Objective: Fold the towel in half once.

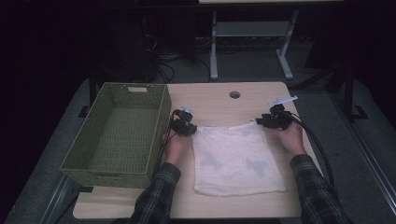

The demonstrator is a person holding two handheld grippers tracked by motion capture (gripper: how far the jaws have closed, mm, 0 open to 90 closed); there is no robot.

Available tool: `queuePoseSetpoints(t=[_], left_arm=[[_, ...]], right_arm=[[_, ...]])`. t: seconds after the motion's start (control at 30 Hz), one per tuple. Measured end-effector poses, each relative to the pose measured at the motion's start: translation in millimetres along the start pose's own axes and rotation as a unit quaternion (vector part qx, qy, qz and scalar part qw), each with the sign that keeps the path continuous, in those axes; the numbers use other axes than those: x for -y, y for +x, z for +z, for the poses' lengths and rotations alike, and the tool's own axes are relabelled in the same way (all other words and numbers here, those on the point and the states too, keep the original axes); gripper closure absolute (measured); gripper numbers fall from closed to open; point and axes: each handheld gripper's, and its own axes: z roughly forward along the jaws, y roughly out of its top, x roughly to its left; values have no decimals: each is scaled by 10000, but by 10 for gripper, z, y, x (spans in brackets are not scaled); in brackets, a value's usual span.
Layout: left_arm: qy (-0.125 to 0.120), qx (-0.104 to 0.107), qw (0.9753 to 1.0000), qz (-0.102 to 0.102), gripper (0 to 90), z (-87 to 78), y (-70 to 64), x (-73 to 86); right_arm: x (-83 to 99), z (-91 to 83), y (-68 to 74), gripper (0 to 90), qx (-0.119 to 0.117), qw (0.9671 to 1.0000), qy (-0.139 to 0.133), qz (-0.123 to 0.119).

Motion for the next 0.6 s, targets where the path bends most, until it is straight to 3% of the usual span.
queuePoseSetpoints(t=[0.3, 0.47, 0.6], left_arm=[[0, 89, 10000, -10, 851, 8, 1, -8], [-22, 69, 10000, -57, 860, 13, 9, -9], [-21, 38, 10000, -61, 864, 14, 14, -18]], right_arm=[[18, 186, -52, 655, -81, 9996, 251, 108], [29, 191, -36, 828, -67, 9995, 299, 18], [23, 170, -32, 864, -19, 9994, 346, -51]])
